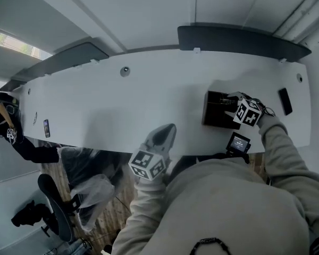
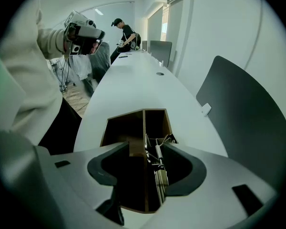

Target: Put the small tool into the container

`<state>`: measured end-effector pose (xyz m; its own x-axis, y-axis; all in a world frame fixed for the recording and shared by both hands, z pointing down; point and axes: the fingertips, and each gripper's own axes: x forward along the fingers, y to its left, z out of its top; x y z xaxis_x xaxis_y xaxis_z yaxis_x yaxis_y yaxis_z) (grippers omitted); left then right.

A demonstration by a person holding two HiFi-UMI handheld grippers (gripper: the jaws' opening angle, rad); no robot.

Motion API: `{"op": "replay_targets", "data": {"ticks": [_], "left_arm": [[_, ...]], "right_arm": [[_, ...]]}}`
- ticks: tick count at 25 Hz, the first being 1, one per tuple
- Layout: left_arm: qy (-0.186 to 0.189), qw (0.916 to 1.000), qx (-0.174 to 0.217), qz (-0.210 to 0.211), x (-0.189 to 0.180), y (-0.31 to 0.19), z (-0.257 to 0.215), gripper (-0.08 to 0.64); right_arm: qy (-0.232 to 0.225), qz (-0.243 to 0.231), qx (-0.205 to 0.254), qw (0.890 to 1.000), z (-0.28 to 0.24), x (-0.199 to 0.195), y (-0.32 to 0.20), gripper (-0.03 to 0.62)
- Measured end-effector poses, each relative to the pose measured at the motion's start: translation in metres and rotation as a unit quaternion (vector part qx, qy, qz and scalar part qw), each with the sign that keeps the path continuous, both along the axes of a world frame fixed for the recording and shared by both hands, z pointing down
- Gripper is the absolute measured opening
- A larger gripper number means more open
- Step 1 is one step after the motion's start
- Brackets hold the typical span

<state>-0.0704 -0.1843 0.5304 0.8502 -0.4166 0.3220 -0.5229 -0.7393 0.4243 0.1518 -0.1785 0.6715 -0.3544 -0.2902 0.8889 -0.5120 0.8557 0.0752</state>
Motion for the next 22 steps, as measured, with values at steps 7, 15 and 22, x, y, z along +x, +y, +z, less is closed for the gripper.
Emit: {"op": "replay_targets", "data": {"ticks": [7, 15, 22], "left_arm": [[0.003, 0.9999, 0.003, 0.015, 0.006, 0.0, -0.002, 0.0], [0.009, 0.9991, 0.012, 0.04, 0.016, -0.001, -0.009, 0.0], [0.011, 0.9972, 0.022, 0.071, 0.035, -0.003, -0.017, 0.0]], "right_arm": [[0.001, 0.017, 0.014, 1.0, -0.011, 0.003, 0.0, 0.199], [-0.01, 0.058, 0.033, 0.998, -0.028, 0.009, 0.004, 0.199], [-0.026, 0.093, 0.05, 0.994, -0.049, 0.015, 0.011, 0.196]]}}
